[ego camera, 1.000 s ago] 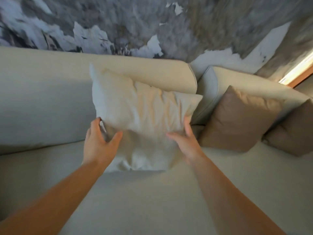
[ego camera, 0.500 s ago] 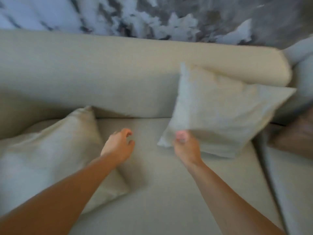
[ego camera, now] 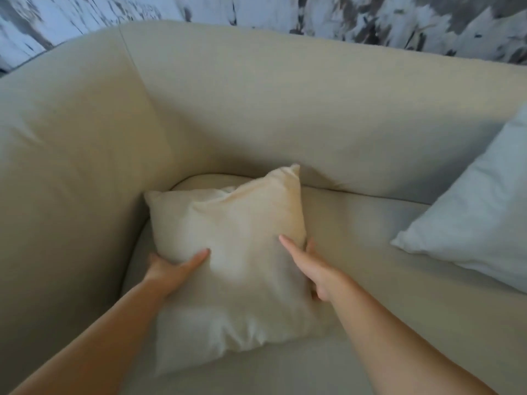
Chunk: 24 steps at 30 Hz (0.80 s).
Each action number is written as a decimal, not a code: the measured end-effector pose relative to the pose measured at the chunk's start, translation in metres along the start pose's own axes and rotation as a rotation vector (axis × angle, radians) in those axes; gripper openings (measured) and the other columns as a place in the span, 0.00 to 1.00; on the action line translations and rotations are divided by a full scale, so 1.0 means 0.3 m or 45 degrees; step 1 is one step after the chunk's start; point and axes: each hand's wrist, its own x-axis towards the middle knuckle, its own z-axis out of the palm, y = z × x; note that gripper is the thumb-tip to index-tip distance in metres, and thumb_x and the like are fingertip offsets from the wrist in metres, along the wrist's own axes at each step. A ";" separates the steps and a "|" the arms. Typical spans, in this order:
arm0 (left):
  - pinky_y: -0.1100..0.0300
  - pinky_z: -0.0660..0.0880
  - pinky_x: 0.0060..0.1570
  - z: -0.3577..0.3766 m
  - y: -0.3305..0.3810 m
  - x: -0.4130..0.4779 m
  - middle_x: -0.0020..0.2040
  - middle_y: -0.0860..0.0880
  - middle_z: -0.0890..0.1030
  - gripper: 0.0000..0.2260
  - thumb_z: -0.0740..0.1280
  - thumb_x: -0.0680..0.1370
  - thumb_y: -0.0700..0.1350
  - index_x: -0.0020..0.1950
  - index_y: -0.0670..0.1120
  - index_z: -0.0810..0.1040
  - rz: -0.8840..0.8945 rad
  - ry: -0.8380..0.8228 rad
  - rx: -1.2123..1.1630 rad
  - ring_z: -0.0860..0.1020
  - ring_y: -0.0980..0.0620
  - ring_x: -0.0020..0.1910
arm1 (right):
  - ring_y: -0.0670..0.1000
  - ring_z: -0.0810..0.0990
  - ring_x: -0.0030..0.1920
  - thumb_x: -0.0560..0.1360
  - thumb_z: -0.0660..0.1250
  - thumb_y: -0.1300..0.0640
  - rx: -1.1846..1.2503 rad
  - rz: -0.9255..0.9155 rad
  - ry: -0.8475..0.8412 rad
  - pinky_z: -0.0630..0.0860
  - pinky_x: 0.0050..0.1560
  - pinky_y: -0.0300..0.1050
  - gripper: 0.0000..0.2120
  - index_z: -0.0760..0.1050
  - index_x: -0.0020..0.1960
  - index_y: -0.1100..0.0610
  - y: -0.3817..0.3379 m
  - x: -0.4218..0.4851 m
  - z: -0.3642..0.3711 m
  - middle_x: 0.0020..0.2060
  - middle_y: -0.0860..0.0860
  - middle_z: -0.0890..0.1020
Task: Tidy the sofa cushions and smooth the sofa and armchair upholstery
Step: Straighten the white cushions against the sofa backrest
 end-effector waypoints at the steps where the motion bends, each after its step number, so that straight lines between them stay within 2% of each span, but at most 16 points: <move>1: 0.48 0.72 0.62 -0.001 -0.011 -0.005 0.70 0.40 0.71 0.58 0.80 0.54 0.64 0.76 0.42 0.58 0.002 -0.034 -0.055 0.73 0.39 0.65 | 0.55 0.76 0.68 0.52 0.67 0.19 0.074 0.094 -0.044 0.71 0.70 0.61 0.58 0.57 0.78 0.40 0.012 -0.015 0.013 0.71 0.49 0.74; 2: 0.48 0.74 0.61 0.001 -0.017 -0.013 0.68 0.41 0.73 0.58 0.80 0.53 0.65 0.74 0.43 0.60 0.023 -0.064 -0.076 0.75 0.39 0.62 | 0.55 0.81 0.61 0.50 0.68 0.19 0.120 0.164 -0.070 0.74 0.67 0.61 0.55 0.65 0.72 0.40 0.032 -0.033 0.021 0.64 0.49 0.80; 4: 0.44 0.77 0.57 0.004 -0.015 -0.040 0.62 0.44 0.75 0.56 0.81 0.47 0.68 0.69 0.49 0.63 0.101 -0.126 -0.075 0.77 0.41 0.57 | 0.56 0.85 0.53 0.48 0.71 0.20 0.211 0.251 -0.080 0.77 0.62 0.65 0.49 0.73 0.64 0.41 0.084 -0.079 0.019 0.53 0.50 0.86; 6: 0.41 0.78 0.54 0.006 0.025 -0.071 0.59 0.48 0.75 0.52 0.81 0.45 0.69 0.63 0.56 0.64 0.209 -0.170 -0.059 0.77 0.43 0.56 | 0.58 0.85 0.53 0.48 0.75 0.23 0.339 0.235 -0.043 0.76 0.59 0.71 0.46 0.75 0.61 0.43 0.123 -0.134 -0.007 0.53 0.52 0.87; 8: 0.41 0.77 0.56 0.020 0.111 -0.099 0.60 0.49 0.75 0.51 0.80 0.46 0.70 0.64 0.58 0.65 0.375 -0.196 -0.018 0.76 0.45 0.58 | 0.58 0.84 0.56 0.50 0.76 0.25 0.454 0.140 0.028 0.77 0.56 0.73 0.45 0.76 0.62 0.46 0.117 -0.185 -0.074 0.54 0.52 0.87; 11: 0.45 0.74 0.60 0.076 0.304 -0.101 0.63 0.51 0.75 0.49 0.79 0.52 0.68 0.68 0.57 0.65 0.694 -0.199 0.018 0.74 0.49 0.61 | 0.55 0.84 0.54 0.53 0.74 0.27 0.597 -0.077 0.150 0.83 0.45 0.63 0.38 0.79 0.58 0.44 0.017 -0.214 -0.229 0.47 0.49 0.89; 14: 0.49 0.72 0.62 0.153 0.494 -0.085 0.65 0.49 0.73 0.45 0.80 0.61 0.61 0.73 0.53 0.64 0.854 -0.174 0.029 0.73 0.49 0.62 | 0.51 0.83 0.52 0.66 0.73 0.33 0.664 -0.204 0.255 0.80 0.42 0.55 0.24 0.80 0.56 0.44 -0.126 -0.185 -0.369 0.42 0.44 0.89; 16: 0.51 0.70 0.62 0.196 0.560 -0.071 0.67 0.46 0.71 0.41 0.79 0.65 0.55 0.73 0.48 0.64 0.849 -0.148 0.123 0.72 0.46 0.64 | 0.53 0.82 0.55 0.70 0.73 0.40 0.651 -0.226 0.325 0.79 0.46 0.55 0.23 0.77 0.62 0.46 -0.197 -0.149 -0.410 0.49 0.46 0.88; 18: 0.55 0.69 0.57 0.227 0.567 -0.078 0.68 0.46 0.70 0.37 0.77 0.68 0.51 0.72 0.47 0.64 0.810 -0.189 0.253 0.72 0.47 0.63 | 0.56 0.76 0.64 0.71 0.74 0.47 0.674 -0.218 0.359 0.76 0.56 0.61 0.31 0.67 0.71 0.46 -0.233 -0.110 -0.410 0.62 0.48 0.80; 19: 0.57 0.67 0.54 0.238 0.559 -0.083 0.69 0.48 0.69 0.37 0.76 0.69 0.50 0.73 0.48 0.62 0.791 -0.224 0.287 0.71 0.49 0.61 | 0.58 0.74 0.67 0.71 0.74 0.49 0.695 -0.226 0.362 0.75 0.60 0.63 0.35 0.62 0.74 0.44 -0.240 -0.097 -0.402 0.65 0.48 0.75; 22: 0.58 0.66 0.51 0.234 0.544 -0.090 0.69 0.51 0.70 0.33 0.72 0.71 0.49 0.73 0.50 0.61 0.772 -0.237 0.277 0.72 0.49 0.62 | 0.58 0.72 0.68 0.70 0.73 0.52 0.761 -0.271 0.365 0.74 0.64 0.66 0.42 0.55 0.78 0.42 -0.242 -0.087 -0.368 0.71 0.49 0.71; 24: 0.56 0.68 0.52 0.188 0.540 -0.101 0.69 0.49 0.72 0.32 0.70 0.73 0.50 0.74 0.50 0.61 0.762 -0.230 0.368 0.72 0.47 0.63 | 0.57 0.73 0.68 0.72 0.72 0.54 0.736 -0.296 0.398 0.75 0.63 0.64 0.39 0.58 0.77 0.44 -0.222 -0.095 -0.349 0.71 0.49 0.72</move>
